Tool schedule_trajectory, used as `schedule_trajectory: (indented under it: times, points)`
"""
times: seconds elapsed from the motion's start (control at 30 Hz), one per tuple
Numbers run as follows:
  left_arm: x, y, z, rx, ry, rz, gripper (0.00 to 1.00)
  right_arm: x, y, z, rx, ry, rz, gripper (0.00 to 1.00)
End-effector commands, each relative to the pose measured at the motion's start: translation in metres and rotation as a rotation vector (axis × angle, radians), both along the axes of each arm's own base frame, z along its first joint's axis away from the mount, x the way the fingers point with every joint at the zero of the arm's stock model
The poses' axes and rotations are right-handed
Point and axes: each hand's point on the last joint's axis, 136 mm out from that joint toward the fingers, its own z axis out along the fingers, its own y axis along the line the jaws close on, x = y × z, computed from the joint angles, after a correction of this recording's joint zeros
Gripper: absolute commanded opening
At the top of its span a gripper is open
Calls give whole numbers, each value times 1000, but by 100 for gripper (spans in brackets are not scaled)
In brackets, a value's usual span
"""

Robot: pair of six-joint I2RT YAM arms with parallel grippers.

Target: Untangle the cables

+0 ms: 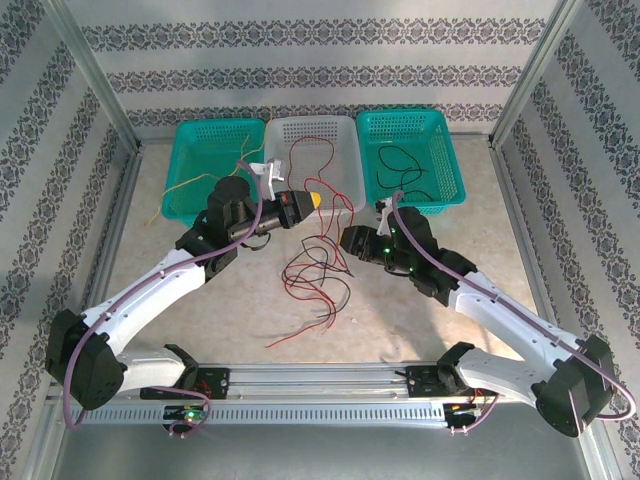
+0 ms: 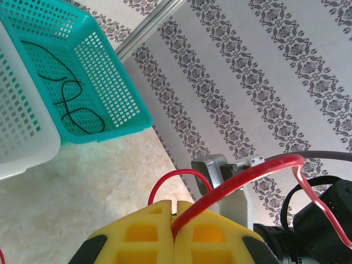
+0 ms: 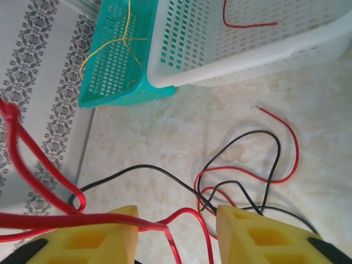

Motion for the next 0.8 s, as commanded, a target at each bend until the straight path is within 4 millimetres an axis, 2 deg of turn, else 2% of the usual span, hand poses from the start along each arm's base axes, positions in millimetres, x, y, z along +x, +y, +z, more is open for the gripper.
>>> schedule_trajectory:
  times: [0.0,0.13,0.27,0.37,0.43,0.57,0.7,0.77]
  points:
    - [-8,-1,17,-21,-20,-19,0,13,-2,25,26,-73,-35,39]
    - [-9,-4,15,-23,-9,-37,0,15,-2,22,9,-71,-32,33]
    - [-9,-3,17,-4,-17,-36,0,15,-6,17,-15,-70,-37,16]
    - [-7,4,10,79,-8,-3,0,14,-18,13,-59,-68,-63,5]
    - [-4,19,-1,206,10,58,0,13,-36,6,-119,-54,-110,0]
    - [-1,64,-16,436,35,190,0,9,-88,-14,-222,13,-225,0]
    - [0,108,-12,457,49,337,0,1,-126,-40,-252,103,-297,0]
    - [3,132,-12,426,75,437,0,-2,-137,-54,-242,146,-322,0]
